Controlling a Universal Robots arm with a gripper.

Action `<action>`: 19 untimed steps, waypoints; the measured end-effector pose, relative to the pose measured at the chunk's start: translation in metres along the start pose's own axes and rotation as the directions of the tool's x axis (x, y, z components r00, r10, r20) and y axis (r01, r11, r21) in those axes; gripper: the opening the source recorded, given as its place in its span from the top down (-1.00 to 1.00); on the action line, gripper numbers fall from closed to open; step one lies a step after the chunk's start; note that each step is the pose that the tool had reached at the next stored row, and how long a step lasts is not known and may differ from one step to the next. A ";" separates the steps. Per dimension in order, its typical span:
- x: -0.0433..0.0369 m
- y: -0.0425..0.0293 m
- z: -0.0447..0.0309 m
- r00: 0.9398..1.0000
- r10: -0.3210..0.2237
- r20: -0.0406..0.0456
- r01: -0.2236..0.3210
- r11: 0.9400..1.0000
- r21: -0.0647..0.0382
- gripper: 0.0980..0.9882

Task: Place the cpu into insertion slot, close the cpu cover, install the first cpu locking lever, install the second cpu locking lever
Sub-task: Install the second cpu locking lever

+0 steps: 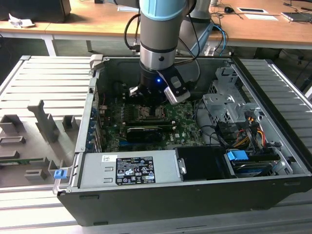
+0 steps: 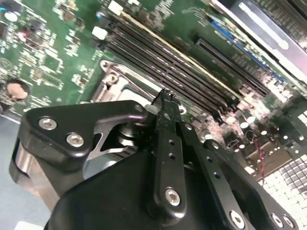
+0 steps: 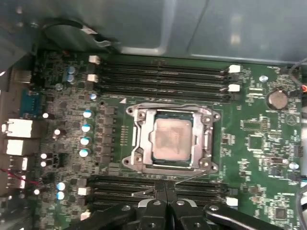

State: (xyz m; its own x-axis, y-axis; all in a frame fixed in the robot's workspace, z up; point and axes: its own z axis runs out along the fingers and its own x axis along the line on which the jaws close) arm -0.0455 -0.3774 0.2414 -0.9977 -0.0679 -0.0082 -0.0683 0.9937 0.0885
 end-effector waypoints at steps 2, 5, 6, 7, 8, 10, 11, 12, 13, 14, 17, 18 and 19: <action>0.0124 0.0003 0.0057 1.000 -0.002 0.000 0.002 1.000 0.000 0.98; 0.0165 0.0003 0.0125 1.000 -0.008 -0.001 0.008 1.000 0.000 0.98; 0.0172 0.0002 0.0144 1.000 -0.009 -0.001 0.009 1.000 0.000 0.98; 0.0187 0.0000 0.0175 1.000 -0.009 0.000 0.009 1.000 -0.002 0.98; 0.0192 -0.0004 0.0188 1.000 -0.009 0.001 0.009 1.000 -0.014 0.98; 0.0220 -0.0058 0.0186 1.000 -0.008 0.006 0.009 0.997 -0.074 0.98; 0.0226 -0.0088 0.0184 1.000 -0.008 0.007 0.009 0.996 -0.084 0.98; 0.0231 -0.0121 0.0182 1.000 -0.008 0.008 0.009 0.995 -0.097 0.98; 0.0234 -0.0138 0.0182 1.000 -0.008 0.008 0.009 0.994 -0.108 0.98; 0.0240 -0.0166 0.0183 1.000 -0.008 0.010 0.009 0.993 -0.122 0.98; 0.0275 -0.0223 0.0227 1.000 -0.007 0.011 0.009 0.991 -0.137 0.98; 0.0275 -0.0226 0.0247 1.000 -0.008 0.011 0.009 0.990 -0.139 0.98; 0.0276 -0.0227 0.0261 1.000 -0.008 0.011 0.009 0.990 -0.140 0.98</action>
State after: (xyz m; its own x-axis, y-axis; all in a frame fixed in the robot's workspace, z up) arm -0.0714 -0.3995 0.2131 -0.9970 -0.0744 -0.0201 -0.0770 0.9709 0.2268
